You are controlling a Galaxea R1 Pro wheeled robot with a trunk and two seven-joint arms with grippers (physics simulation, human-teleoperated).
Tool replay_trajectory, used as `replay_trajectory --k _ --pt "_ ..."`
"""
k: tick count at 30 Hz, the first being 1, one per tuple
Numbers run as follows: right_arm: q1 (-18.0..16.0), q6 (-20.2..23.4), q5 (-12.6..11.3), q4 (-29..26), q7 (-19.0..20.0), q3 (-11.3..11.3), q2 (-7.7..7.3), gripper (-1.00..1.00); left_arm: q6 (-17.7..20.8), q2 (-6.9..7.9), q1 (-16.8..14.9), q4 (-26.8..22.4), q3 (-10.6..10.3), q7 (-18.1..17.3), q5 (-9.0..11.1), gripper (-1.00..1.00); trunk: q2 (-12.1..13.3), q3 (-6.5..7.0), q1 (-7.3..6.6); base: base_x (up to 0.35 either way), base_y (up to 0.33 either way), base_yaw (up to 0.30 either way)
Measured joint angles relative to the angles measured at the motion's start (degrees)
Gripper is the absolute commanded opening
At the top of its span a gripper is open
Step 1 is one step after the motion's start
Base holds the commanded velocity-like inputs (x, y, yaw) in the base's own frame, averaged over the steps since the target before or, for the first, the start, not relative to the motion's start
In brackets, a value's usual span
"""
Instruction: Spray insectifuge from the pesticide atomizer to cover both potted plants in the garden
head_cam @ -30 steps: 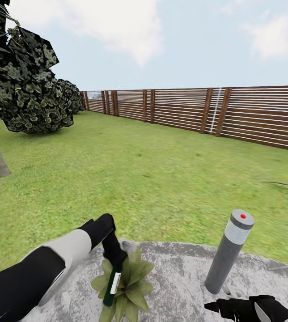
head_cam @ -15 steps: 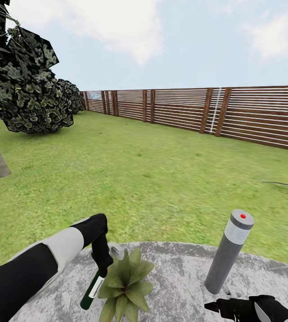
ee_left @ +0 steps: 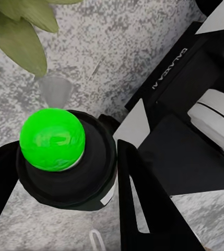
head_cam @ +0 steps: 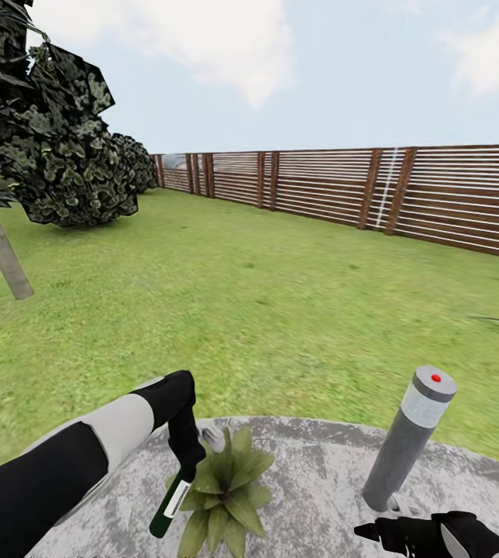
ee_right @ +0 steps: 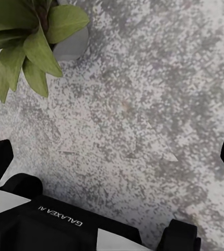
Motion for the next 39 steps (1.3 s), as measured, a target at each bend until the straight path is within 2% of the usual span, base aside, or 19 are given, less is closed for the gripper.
replay_trajectory --k 9,14,23,32,39 --pt "0.0 0.0 0.0 0.0 0.0 0.0 0.00 1.00 0.0 -0.09 0.0 0.0 -0.1 0.0 0.0 -1.00 0.0 -0.05 -0.01 0.112 0.000 0.006" --pt "0.0 0.0 0.0 0.0 0.0 0.0 0.00 1.00 1.7 -0.03 0.0 0.0 -0.1 0.0 0.0 -1.00 0.0 -0.21 0.00 0.014 0.000 -0.032" --pt "0.0 0.0 0.0 0.0 0.0 0.0 0.00 1.00 1.9 -0.01 0.1 0.0 -0.2 0.0 -0.1 -1.00 0.0 -0.49 0.00 0.000 0.000 -0.030" --pt "0.0 0.0 0.0 0.0 0.0 0.0 -0.01 1.00 2.0 -0.02 0.1 0.0 -0.1 0.0 -0.1 -1.00 0.0 -0.82 0.00 0.000 0.000 -0.182" --pt "0.0 0.0 0.0 0.0 0.0 0.0 0.00 1.00 1.9 -0.01 0.1 0.0 0.1 0.0 -0.1 -1.00 0.0 -0.97 0.00 0.000 0.000 -0.023"
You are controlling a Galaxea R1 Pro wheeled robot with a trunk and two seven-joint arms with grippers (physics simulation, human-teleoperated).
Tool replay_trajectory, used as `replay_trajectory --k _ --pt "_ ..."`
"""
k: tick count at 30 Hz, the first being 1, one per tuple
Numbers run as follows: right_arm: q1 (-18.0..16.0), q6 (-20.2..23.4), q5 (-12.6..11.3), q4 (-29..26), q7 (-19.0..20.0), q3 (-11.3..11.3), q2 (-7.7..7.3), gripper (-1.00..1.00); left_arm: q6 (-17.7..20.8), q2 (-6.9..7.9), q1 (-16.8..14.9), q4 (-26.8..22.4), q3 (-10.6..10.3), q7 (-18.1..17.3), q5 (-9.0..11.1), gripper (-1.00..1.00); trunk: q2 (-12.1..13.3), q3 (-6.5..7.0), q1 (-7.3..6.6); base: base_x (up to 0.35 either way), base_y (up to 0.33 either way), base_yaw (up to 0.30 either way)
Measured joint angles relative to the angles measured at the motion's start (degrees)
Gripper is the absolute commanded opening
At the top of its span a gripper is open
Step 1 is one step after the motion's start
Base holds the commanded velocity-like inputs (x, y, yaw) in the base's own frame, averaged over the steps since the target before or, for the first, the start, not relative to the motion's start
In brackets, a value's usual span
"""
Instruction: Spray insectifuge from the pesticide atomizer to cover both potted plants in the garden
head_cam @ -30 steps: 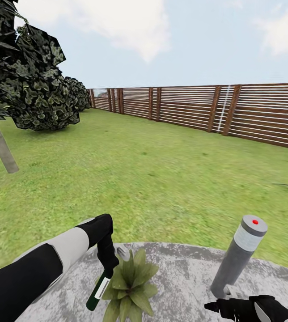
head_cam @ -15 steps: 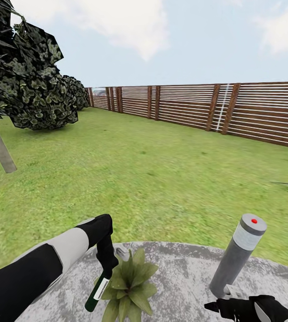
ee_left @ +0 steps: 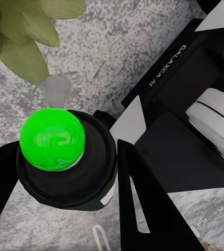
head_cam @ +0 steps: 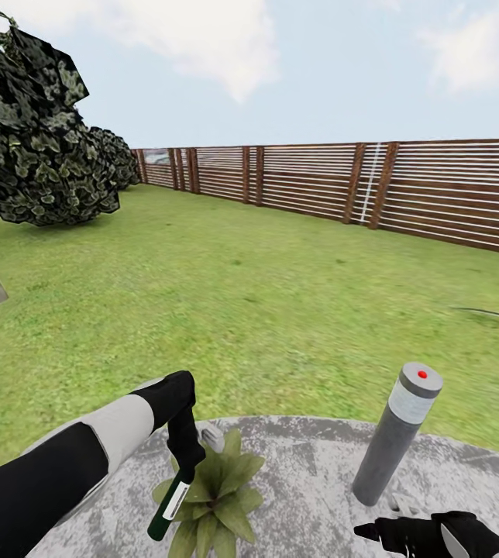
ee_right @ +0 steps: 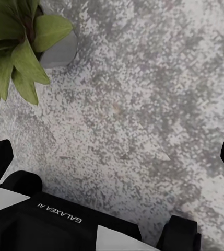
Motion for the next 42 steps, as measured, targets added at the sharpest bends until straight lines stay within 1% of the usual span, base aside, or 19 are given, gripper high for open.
replay_trajectory --k 11,15,17,20,22,28,34,42 --pt "0.0 0.0 0.0 0.0 0.0 0.0 0.00 1.00 0.0 0.00 0.0 -0.1 0.1 0.1 0.0 -1.00 0.0 -0.97 0.00 0.000 0.000 0.000" --pt "0.0 0.0 0.0 0.0 0.0 0.0 0.00 1.00 0.0 -0.08 0.0 -0.1 0.1 0.1 0.1 -1.00 0.0 -1.11 0.00 0.000 0.000 0.000" --pt "0.0 0.0 0.0 0.0 0.0 0.0 0.00 1.00 0.0 -0.08 0.0 -0.2 0.1 0.2 0.0 -1.00 -0.8 -1.48 0.43 0.000 0.000 0.000" --pt "0.0 0.0 0.0 0.0 0.0 0.0 0.00 1.00 0.0 -0.09 -0.1 -0.2 0.1 0.2 0.0 -1.00 -0.8 -1.49 0.44 0.000 0.000 0.000" --pt "0.0 0.0 0.0 0.0 0.0 0.0 0.00 1.00 0.0 -0.09 -0.1 -0.2 0.1 0.2 0.0 -1.00 -1.6 -1.84 0.87 0.000 0.000 0.000" --pt "0.0 0.0 0.0 0.0 0.0 0.0 0.00 1.00 1.4 -0.15 -0.1 -0.3 0.1 0.2 0.0 -1.00 -1.6 -1.85 0.88 0.000 0.000 0.000" --pt "0.0 0.0 0.0 0.0 0.0 0.0 0.00 1.00 1.6 -0.09 -0.1 -1.6 0.1 0.2 0.0 -1.00 -4.0 -2.92 2.19 0.000 0.000 0.000" --pt "0.0 0.0 0.0 0.0 0.0 0.0 0.00 1.00 1.6 -0.09 -0.1 -1.9 0.1 0.2 0.0 -1.00 -4.0 -2.92 2.20 0.000 0.000 0.000"
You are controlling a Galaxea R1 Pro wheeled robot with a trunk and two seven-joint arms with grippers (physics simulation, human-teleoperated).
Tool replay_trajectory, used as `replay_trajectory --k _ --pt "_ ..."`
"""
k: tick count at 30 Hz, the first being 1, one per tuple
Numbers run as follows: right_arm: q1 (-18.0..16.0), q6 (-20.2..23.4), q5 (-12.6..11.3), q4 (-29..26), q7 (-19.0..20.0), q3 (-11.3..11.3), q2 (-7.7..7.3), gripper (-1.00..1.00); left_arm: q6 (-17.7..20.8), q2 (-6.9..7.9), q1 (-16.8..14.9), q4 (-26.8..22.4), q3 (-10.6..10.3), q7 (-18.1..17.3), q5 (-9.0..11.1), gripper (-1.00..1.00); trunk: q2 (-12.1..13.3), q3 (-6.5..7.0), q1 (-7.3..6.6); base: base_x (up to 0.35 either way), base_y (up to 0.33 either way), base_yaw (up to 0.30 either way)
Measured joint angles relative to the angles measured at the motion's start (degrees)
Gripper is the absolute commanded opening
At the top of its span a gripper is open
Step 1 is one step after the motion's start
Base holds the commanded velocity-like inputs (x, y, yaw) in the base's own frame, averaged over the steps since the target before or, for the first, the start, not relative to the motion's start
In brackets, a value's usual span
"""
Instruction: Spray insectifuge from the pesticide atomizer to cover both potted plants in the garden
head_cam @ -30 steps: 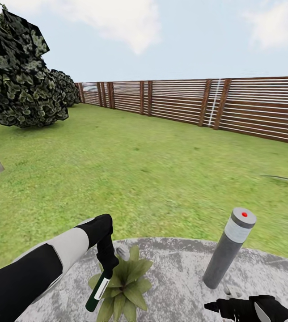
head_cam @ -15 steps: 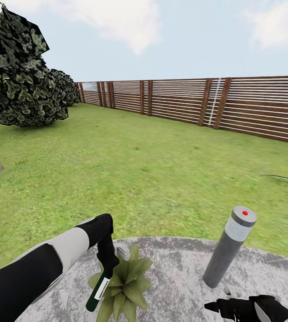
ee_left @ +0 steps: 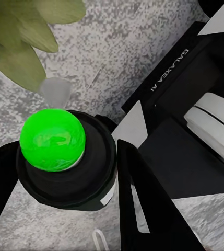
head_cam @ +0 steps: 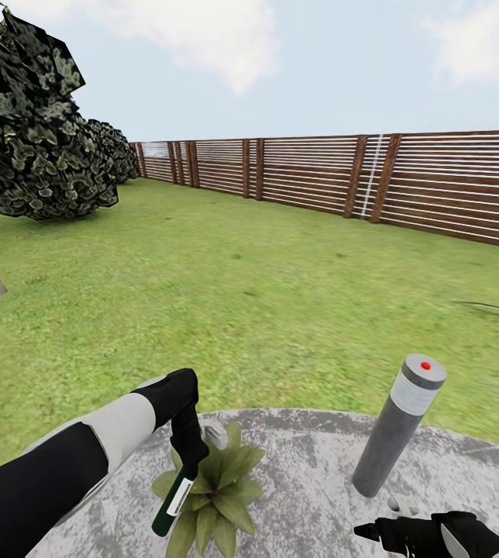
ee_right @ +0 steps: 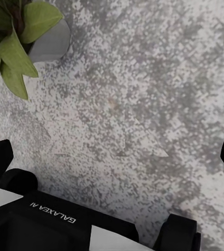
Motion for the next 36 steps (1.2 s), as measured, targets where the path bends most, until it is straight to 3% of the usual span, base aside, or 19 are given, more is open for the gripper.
replay_trajectory --k 9,14,16,18,20,24,27,32,36 --pt "0.0 0.0 0.0 0.0 0.0 0.0 0.00 1.00 0.1 0.05 -0.1 -3.1 0.0 0.2 -0.1 -1.00 0.0 0.00 0.00 0.000 0.000 0.000" --pt "0.0 0.0 0.0 0.0 0.0 0.0 0.00 1.00 4.2 0.36 -0.1 -3.2 -0.3 0.4 -0.3 -1.00 0.0 0.00 0.00 0.000 0.000 0.000" --pt "0.0 0.0 0.0 0.0 0.0 0.0 0.00 1.00 4.5 0.56 -0.1 -3.0 -0.5 0.4 -2.3 -1.00 0.0 0.00 0.00 0.000 0.000 0.000" --pt "0.0 0.0 0.0 0.0 0.0 0.0 0.00 1.00 4.6 1.41 -0.1 -2.9 -0.8 0.3 -6.4 -1.00 0.0 0.00 0.00 0.000 0.000 0.000" --pt "0.0 0.0 0.0 0.0 0.0 0.0 0.00 1.00 4.7 2.27 -0.1 -2.9 -0.7 0.3 -7.9 -1.00 0.0 0.00 0.00 0.000 0.000 0.000" --pt "0.0 0.0 0.0 0.0 0.0 0.0 0.00 1.00 4.7 4.44 -0.1 -2.9 -0.6 0.3 -8.6 -1.00 0.0 0.00 0.00 0.000 0.000 0.000" --pt "0.0 0.0 0.0 0.0 0.0 0.0 0.00 1.00 4.7 5.11 -0.1 -2.9 -0.4 0.4 -8.5 -1.00 0.0 0.00 0.00 0.000 0.000 0.000" --pt "0.0 0.0 0.0 0.0 0.0 0.0 0.00 1.00 4.7 4.78 -0.1 -3.1 -0.1 0.4 -8.4 -1.00 0.0 0.00 0.00 0.000 0.000 0.000" --pt "0.0 0.0 0.0 0.0 0.0 0.0 0.00 1.00 4.8 2.52 -0.1 -3.2 0.1 0.4 -8.3 -1.00 0.0 0.00 0.00 0.000 0.000 0.000"
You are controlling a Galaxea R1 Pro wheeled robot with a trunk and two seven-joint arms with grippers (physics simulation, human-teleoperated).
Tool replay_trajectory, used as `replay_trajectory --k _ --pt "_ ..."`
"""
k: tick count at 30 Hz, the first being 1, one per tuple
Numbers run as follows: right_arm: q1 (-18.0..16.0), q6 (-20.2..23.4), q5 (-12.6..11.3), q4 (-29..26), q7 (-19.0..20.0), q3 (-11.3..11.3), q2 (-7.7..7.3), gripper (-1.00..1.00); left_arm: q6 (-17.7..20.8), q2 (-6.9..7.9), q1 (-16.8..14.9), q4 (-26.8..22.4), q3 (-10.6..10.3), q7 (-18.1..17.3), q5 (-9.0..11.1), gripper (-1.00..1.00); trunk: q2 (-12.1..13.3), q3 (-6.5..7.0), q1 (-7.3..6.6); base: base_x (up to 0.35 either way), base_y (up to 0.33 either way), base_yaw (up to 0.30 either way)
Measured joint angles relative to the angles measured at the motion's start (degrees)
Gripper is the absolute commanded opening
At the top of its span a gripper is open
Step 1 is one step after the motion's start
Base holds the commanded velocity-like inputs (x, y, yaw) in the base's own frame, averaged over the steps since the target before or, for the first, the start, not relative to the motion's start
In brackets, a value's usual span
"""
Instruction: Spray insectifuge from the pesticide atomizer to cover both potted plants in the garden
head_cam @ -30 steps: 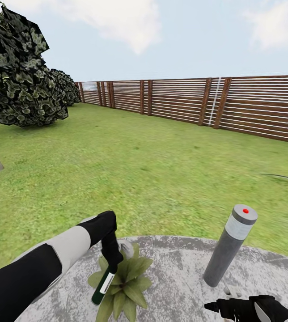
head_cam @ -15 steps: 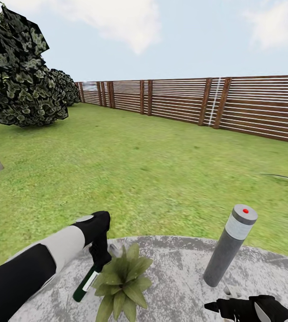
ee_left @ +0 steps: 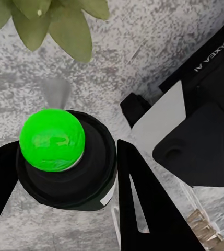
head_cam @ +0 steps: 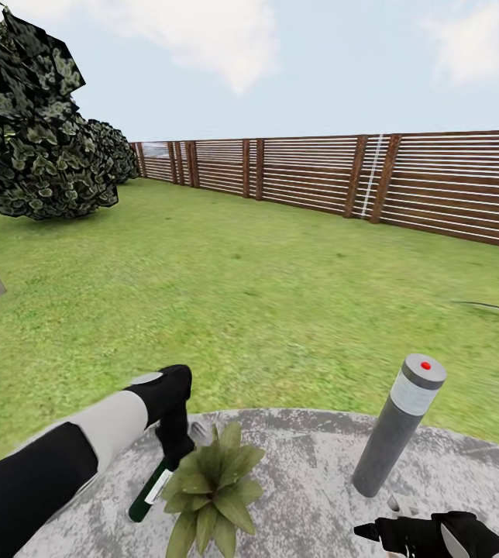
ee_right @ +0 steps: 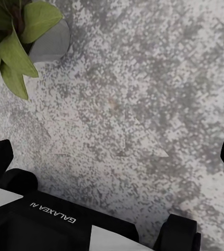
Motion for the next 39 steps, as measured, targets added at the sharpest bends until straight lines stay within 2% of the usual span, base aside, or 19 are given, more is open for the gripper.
replay_trajectory --k 5,11,13,15,21,23,25,26,28,34,37,39 --pt "0.0 0.0 0.0 0.0 0.0 0.0 0.00 1.00 0.0 -2.45 0.0 -1.2 -0.1 0.0 -0.1 -1.00 0.0 0.00 0.00 0.000 0.000 0.000" --pt "0.0 0.0 0.0 0.0 0.0 0.0 0.00 1.00 0.1 -2.64 -0.3 -3.6 -0.2 0.0 -0.2 -1.00 0.0 0.00 0.00 0.000 0.000 0.000" --pt "0.0 0.0 0.0 0.0 0.0 0.0 0.00 1.00 0.1 -2.12 -0.4 -3.7 -0.3 0.0 -0.3 -1.00 0.0 0.00 0.00 0.000 0.000 0.000" --pt "0.0 0.0 0.0 0.0 0.0 0.0 0.00 1.00 0.0 -0.90 -0.4 -3.7 -0.3 0.0 -0.3 -1.00 0.0 0.00 0.00 0.000 0.000 0.000" --pt "0.0 0.0 0.0 0.0 0.0 0.0 0.00 1.00 0.0 3.96 -0.5 -3.4 -0.4 0.0 -0.4 -1.00 0.0 0.00 0.00 0.000 0.000 0.000" --pt "0.0 0.0 0.0 0.0 0.0 0.0 0.00 1.00 0.1 4.56 -0.3 -3.4 -0.4 -0.1 -0.2 -1.00 0.0 0.00 0.00 0.000 0.000 0.000" --pt "0.0 0.0 0.0 0.0 0.0 0.0 0.00 1.00 0.1 4.55 -0.2 -3.4 -0.5 -0.1 -0.2 -1.00 0.0 0.00 0.00 0.000 0.000 0.000" --pt "0.0 0.0 0.0 0.0 0.0 0.0 0.00 1.00 0.1 4.34 -0.1 -3.4 -0.5 -0.1 -0.1 -1.00 0.0 0.00 0.00 0.000 0.000 0.000" --pt "0.0 0.0 0.0 0.0 0.0 0.0 0.00 1.00 0.2 2.83 0.0 -3.5 -0.5 -0.1 0.1 -1.00 0.0 0.00 0.00 0.000 0.000 0.000" --pt "0.0 0.0 0.0 0.0 0.0 0.0 0.00 1.00 0.3 -3.30 0.1 -3.5 -0.4 -0.3 0.3 -1.00 0.0 0.00 0.00 0.000 0.000 0.000" --pt "0.0 0.0 0.0 0.0 0.0 0.0 0.00 1.00 0.3 -4.69 0.1 -3.6 -0.3 -0.3 0.1 -1.00 0.0 0.00 0.00 0.000 0.000 0.000" --pt "0.0 0.0 0.0 0.0 0.0 0.0 0.00 1.00 0.3 -4.92 0.1 -3.6 -0.3 -0.3 0.0 -1.00 0.0 0.00 0.00 0.000 0.000 0.000"
